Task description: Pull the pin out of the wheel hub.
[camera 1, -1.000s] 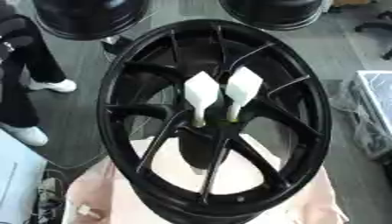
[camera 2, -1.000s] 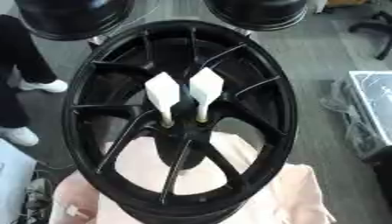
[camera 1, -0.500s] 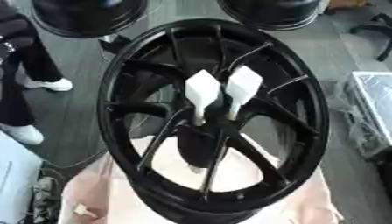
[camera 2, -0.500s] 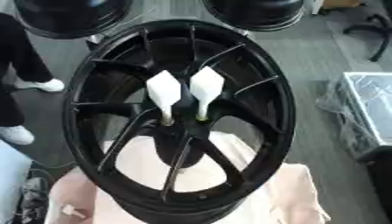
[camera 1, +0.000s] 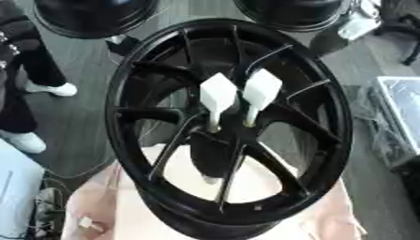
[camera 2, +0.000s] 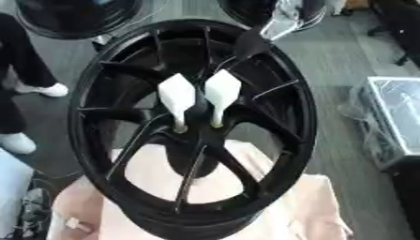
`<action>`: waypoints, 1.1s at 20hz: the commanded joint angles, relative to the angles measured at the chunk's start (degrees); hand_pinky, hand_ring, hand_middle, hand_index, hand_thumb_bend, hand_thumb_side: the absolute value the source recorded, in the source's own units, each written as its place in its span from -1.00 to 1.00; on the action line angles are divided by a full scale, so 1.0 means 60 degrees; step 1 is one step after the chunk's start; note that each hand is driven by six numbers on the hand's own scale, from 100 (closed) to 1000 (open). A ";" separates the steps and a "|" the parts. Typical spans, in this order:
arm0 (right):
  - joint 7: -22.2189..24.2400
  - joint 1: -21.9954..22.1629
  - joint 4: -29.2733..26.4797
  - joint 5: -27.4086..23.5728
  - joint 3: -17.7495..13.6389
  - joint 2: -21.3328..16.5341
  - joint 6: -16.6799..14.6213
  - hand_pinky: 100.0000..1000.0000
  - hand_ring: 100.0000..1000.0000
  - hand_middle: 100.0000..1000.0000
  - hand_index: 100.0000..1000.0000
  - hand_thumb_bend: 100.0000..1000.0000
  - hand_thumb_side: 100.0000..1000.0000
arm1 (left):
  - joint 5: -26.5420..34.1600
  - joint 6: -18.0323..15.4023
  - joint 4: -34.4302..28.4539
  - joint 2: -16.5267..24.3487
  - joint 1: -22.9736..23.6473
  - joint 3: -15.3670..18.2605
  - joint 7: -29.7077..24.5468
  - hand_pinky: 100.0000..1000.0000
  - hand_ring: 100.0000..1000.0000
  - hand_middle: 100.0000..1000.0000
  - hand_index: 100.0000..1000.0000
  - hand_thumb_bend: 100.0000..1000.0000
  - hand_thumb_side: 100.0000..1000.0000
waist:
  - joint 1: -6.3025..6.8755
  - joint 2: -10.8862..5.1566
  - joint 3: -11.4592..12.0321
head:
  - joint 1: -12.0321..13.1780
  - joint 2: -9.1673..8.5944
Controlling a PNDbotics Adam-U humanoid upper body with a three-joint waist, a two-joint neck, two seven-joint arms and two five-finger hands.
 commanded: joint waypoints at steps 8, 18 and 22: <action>0.1352 0.0078 0.1002 0.1332 0.0306 0.0273 -0.1873 0.74 0.51 0.49 0.69 -0.08 -0.78 | 0.0049 0.0004 -0.0090 0.0274 -0.0110 0.0010 -0.0065 0.41 0.54 0.48 0.54 -1.00 0.22 | 0.0050 -0.0225 0.0017 | 0.0056 -0.0003; 0.1352 0.0458 0.1239 0.1849 0.0565 0.0261 -0.2409 0.70 0.39 0.33 0.57 -0.15 -0.87 | 0.0029 0.0042 -0.0067 0.0280 -0.0134 -0.0041 -0.0108 0.41 0.54 0.47 0.53 -1.00 0.23 | 0.0048 -0.0189 0.0027 | 0.0132 0.0041; 0.1352 0.0633 0.1232 0.1860 0.0595 0.0158 -0.2634 0.70 0.32 0.29 0.54 -0.19 -0.90 | 0.0021 0.0055 -0.0051 0.0284 -0.0139 -0.0063 -0.0133 0.41 0.54 0.47 0.53 -1.00 0.23 | 0.0050 -0.0178 0.0025 | 0.0170 0.0030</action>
